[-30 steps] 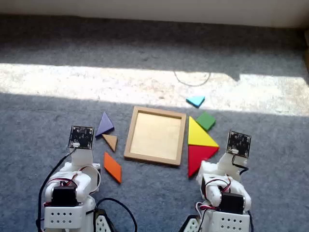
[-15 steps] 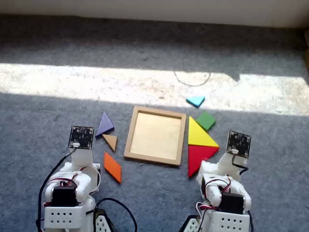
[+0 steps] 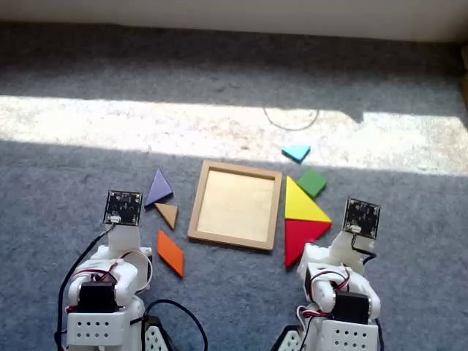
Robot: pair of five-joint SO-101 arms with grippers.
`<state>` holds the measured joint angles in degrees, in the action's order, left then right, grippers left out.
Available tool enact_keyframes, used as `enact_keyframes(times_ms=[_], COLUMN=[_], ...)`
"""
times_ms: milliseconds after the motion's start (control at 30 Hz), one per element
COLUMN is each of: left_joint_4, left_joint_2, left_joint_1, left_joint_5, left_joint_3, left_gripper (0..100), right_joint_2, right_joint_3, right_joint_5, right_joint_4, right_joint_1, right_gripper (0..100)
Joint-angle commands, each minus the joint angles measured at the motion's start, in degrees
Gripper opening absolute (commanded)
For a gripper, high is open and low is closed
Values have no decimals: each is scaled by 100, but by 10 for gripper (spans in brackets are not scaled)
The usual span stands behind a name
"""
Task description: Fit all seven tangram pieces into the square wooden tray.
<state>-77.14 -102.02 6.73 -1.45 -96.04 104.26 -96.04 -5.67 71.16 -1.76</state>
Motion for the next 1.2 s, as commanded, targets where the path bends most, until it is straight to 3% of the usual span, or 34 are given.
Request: enact_keyframes(times_ms=[0,533,633,1000,1167], left_joint_4=[-18,-18,-18,-18,-18], left_joint_2=[-224,-224,-224,-224,-224], left_joint_1=[75,75,75,75,75], left_joint_5=[44,44,44,44,44], left_joint_3=[-110,-110,-110,-110,-110], left_gripper=[6,6,6,6,6], right_joint_2=[92,92,92,13,-945], right_joint_3=[-585,-585,-532,1719,2695], right_joint_5=[44,53,316,571,571], right_joint_4=[48,31,4,-110,-110], right_joint_1=[48,48,-215,-523,-514], right_gripper=[5,5,5,5,5])
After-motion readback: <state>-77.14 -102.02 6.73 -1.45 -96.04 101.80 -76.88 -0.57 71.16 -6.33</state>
